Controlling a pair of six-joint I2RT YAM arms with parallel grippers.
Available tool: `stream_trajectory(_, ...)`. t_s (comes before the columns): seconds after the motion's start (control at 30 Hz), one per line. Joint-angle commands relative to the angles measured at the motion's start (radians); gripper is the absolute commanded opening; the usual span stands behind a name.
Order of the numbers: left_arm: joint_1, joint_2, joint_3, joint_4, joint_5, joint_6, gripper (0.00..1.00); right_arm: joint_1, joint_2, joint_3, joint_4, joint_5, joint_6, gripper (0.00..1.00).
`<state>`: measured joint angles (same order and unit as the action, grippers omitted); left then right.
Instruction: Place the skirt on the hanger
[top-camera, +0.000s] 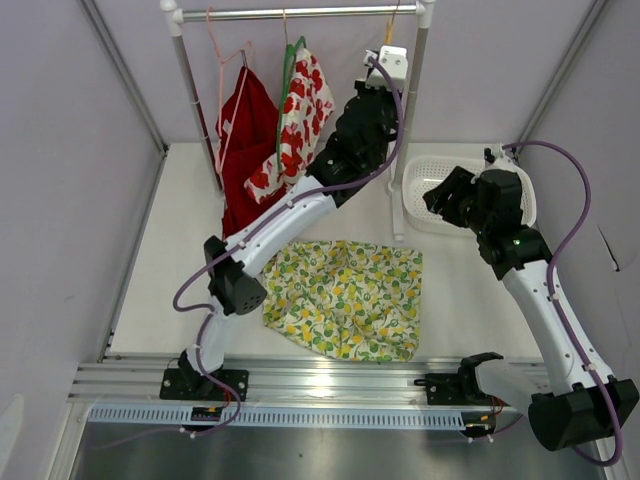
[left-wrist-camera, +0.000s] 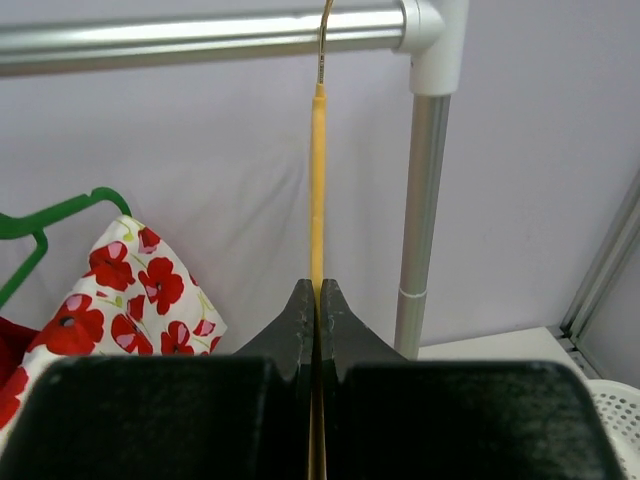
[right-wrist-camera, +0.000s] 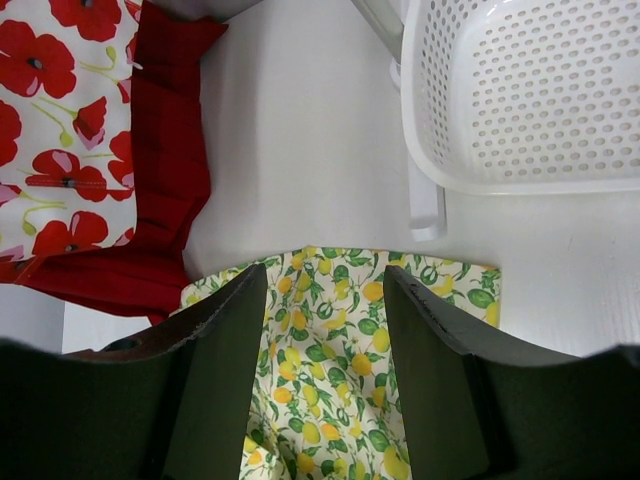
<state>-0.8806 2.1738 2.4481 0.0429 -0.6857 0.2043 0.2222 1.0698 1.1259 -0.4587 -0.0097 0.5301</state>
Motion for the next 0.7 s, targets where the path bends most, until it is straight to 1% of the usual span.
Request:
stream_trajectory(0.0,0.003,-0.161,-0.041,0.054,0.051,0.014,0.0,-0.003,0.002,-0.002,0.048,-0.013,-0.021,0.56)
stream_trajectory(0.03,0.003,-0.176,-0.06,0.057,0.057,0.011,0.0,-0.004,0.001,-0.003,0.049,-0.015,-0.022,0.56)
stream_trajectory(0.07,0.003,-0.193,-0.114,0.06,0.067,0.009,0.0,-0.004,0.001,-0.005,0.052,-0.015,-0.022,0.56)
stream_trajectory(0.17,0.003,-0.262,-0.167,0.066,0.092,-0.008,0.0,-0.006,-0.001,-0.014,0.058,-0.013,-0.022,0.56)
stream_trajectory(0.2,0.003,-0.291,-0.217,0.063,0.101,-0.011,0.0,-0.006,0.002,-0.015,0.055,-0.013,-0.025,0.57)
stream_trajectory(0.27,0.002,-0.321,-0.259,0.038,0.12,-0.029,0.0,-0.006,0.005,-0.017,0.051,-0.012,-0.028,0.57)
stream_trajectory(0.3,0.002,-0.339,-0.306,0.04,0.142,-0.034,0.0,-0.006,0.002,-0.018,0.051,-0.01,-0.03,0.57)
stream_trajectory(0.43,0.002,-0.478,-0.49,0.067,0.218,-0.065,0.0,-0.009,-0.002,-0.017,0.038,-0.004,-0.033,0.57)
stream_trajectory(0.5,0.002,-0.523,-0.529,0.055,0.264,-0.083,0.0,-0.009,-0.004,-0.014,0.028,-0.004,-0.035,0.57)
stream_trajectory(0.53,0.002,-0.575,-0.596,0.052,0.285,-0.088,0.0,-0.011,-0.005,-0.009,0.022,-0.004,-0.036,0.57)
stream_trajectory(0.6,0.002,-0.632,-0.671,0.048,0.32,-0.117,0.0,-0.012,-0.013,-0.008,0.003,0.002,-0.039,0.57)
stream_trajectory(0.63,0.002,-0.693,-0.722,0.046,0.359,-0.138,0.0,-0.012,-0.024,-0.008,-0.009,0.004,-0.039,0.57)
stream_trajectory(0.67,0.002,-0.721,-0.747,0.035,0.377,-0.152,0.0,-0.015,-0.027,-0.008,-0.015,0.005,-0.042,0.57)
